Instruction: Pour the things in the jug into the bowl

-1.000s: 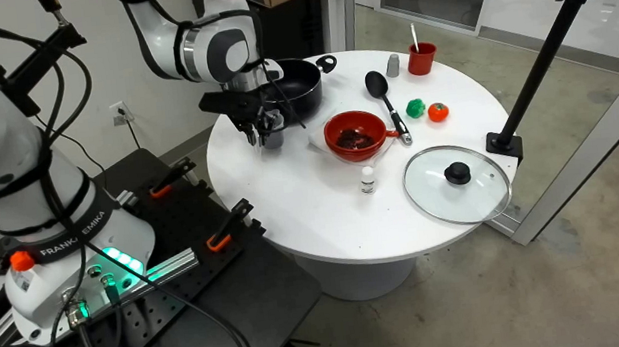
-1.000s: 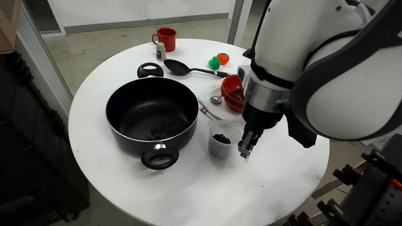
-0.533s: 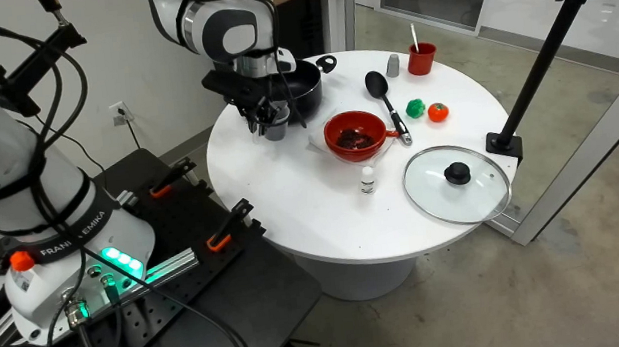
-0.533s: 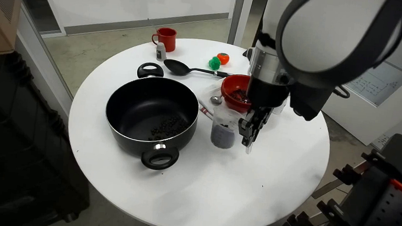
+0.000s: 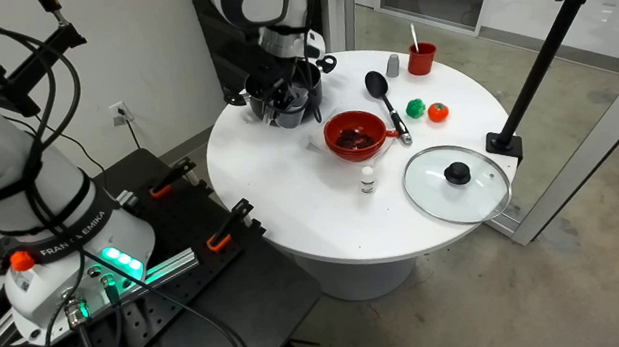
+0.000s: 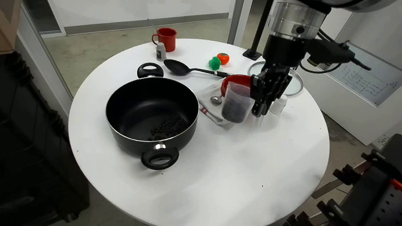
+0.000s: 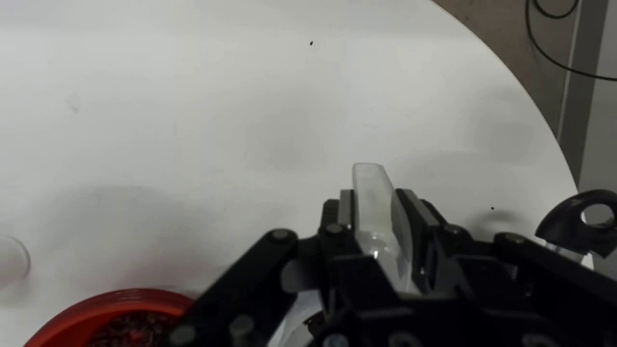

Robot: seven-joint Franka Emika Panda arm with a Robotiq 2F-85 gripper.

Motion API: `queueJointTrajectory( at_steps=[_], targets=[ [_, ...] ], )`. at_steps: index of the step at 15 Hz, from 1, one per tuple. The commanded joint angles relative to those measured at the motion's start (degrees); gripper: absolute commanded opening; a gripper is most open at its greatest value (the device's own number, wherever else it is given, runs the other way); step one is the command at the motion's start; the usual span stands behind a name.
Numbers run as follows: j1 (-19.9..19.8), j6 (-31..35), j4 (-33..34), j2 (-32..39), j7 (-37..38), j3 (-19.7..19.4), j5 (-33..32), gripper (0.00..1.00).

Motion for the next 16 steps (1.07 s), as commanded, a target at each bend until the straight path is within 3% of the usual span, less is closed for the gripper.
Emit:
queueJointTrajectory(
  at_steps=[1, 8, 16],
  targets=[
    [1.3, -9.5, 4.4, -1.6, -1.0, -4.4, 2.9, 0.06],
    [2.7, -21.8, 16.9, 5.7, 5.3, -11.3, 2.3, 0.06],
    [-1.9, -39.6, 28.2, 15.6, -5.9, -9.6, 17.0, 0.06]
  ],
)
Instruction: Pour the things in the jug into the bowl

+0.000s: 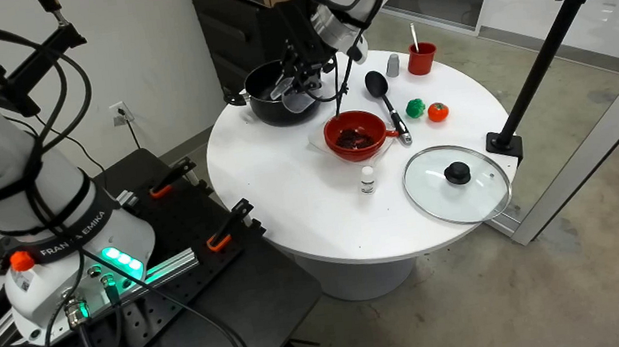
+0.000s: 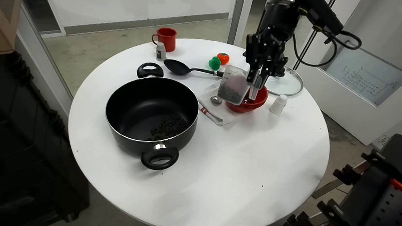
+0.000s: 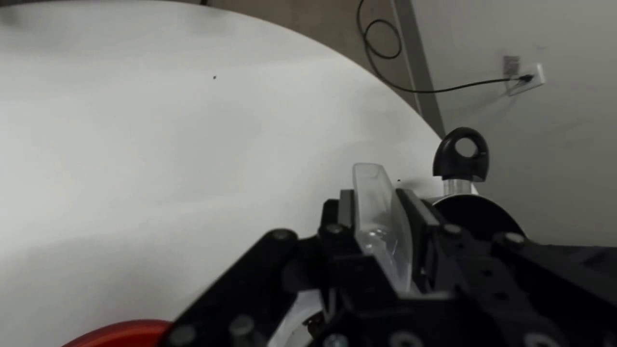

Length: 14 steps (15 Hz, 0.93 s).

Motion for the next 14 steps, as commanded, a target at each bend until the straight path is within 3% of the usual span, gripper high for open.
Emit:
queueJointTrajectory(
  at_steps=[1, 8, 14],
  targets=[
    [-2.8, -8.9, 5.8, 6.1, -5.9, 0.2, 5.2, 0.06],
    [-8.3, -25.7, 12.7, 13.8, -11.3, -2.3, 8.5, 0.06],
    [-11.2, -28.0, 13.8, 13.3, -12.8, -5.4, 9.4, 0.06]
  ],
)
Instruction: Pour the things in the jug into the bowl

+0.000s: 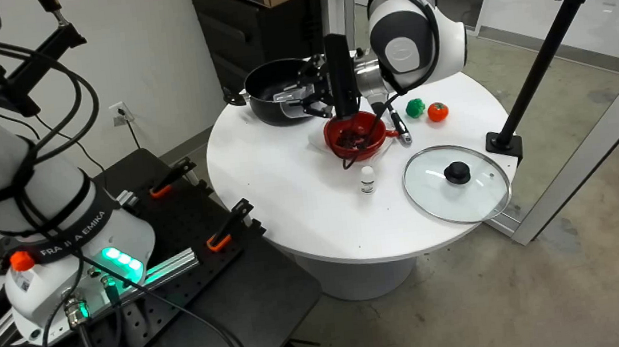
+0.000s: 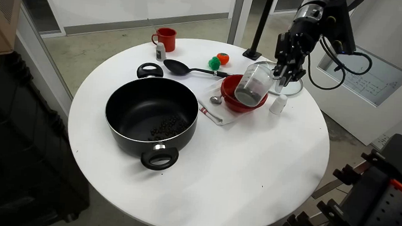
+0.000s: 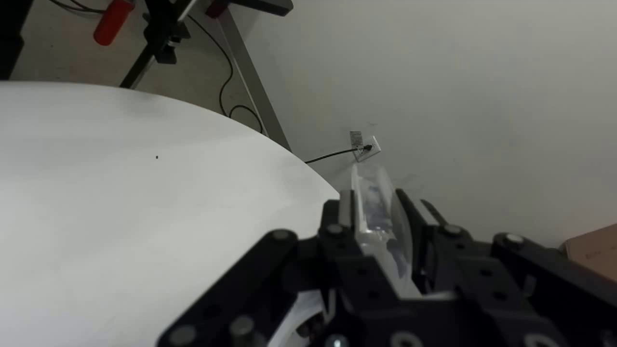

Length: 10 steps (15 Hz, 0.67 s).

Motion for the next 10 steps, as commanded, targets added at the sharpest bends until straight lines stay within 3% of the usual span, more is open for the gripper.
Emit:
queueJointTrajectory(
  at_steps=[1, 10],
  targets=[
    [-0.9, -2.2, 1.3, -0.4, -1.7, -1.6, 1.7, 0.06],
    [-4.7, -8.1, 4.4, 3.1, -6.1, -3.1, 3.1, 0.06]
  ],
)
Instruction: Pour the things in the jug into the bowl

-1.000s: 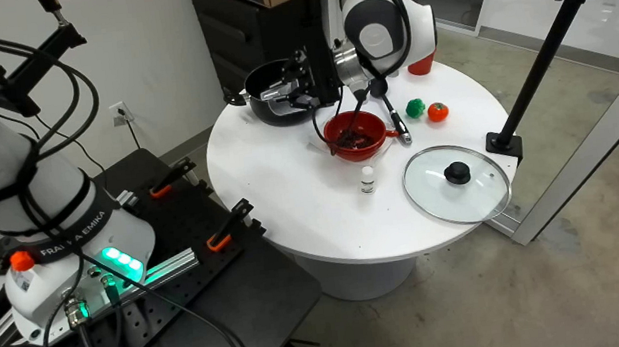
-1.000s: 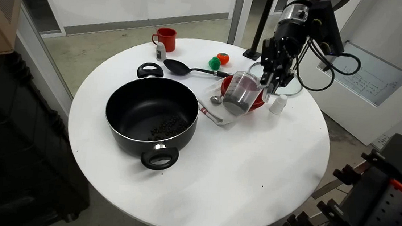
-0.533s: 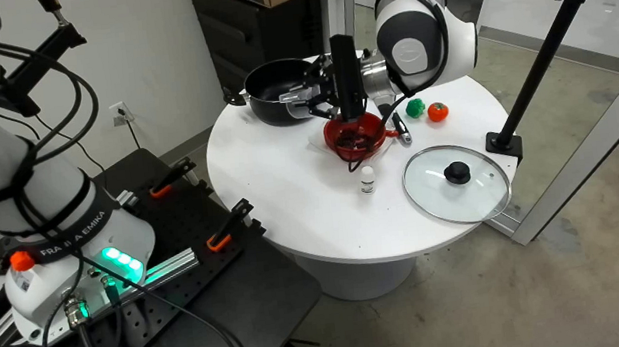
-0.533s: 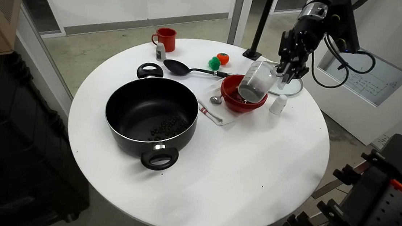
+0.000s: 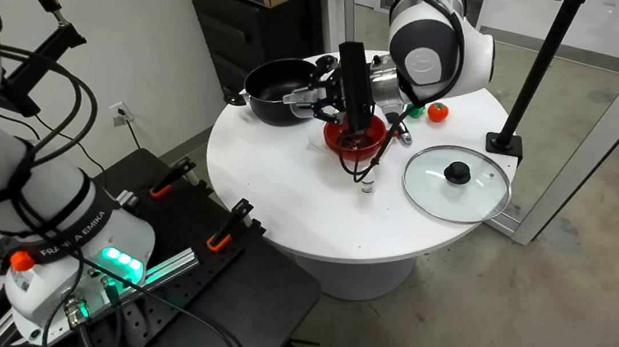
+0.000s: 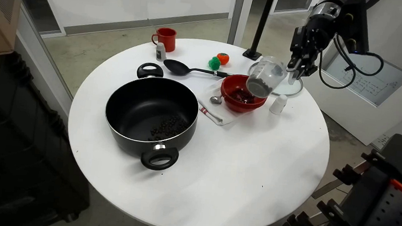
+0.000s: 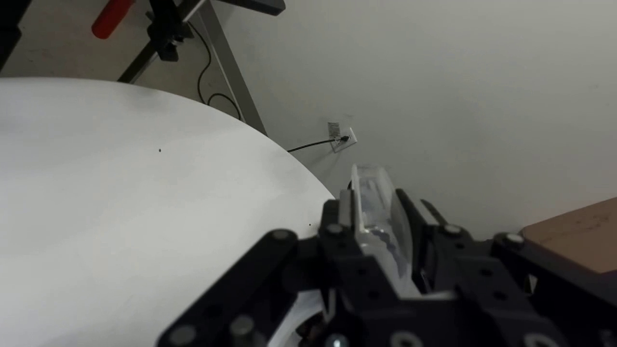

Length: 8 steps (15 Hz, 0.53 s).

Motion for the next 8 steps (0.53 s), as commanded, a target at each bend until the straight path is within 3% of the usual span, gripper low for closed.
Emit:
queueJointTrajectory(
  at_steps=[1, 8],
  targets=[
    [-2.3, -5.2, 3.9, 3.6, -2.2, -1.0, 2.5, 0.06],
    [-7.4, -11.4, 9.3, 10.0, -3.5, -1.4, 7.1, 0.06]
  ],
)
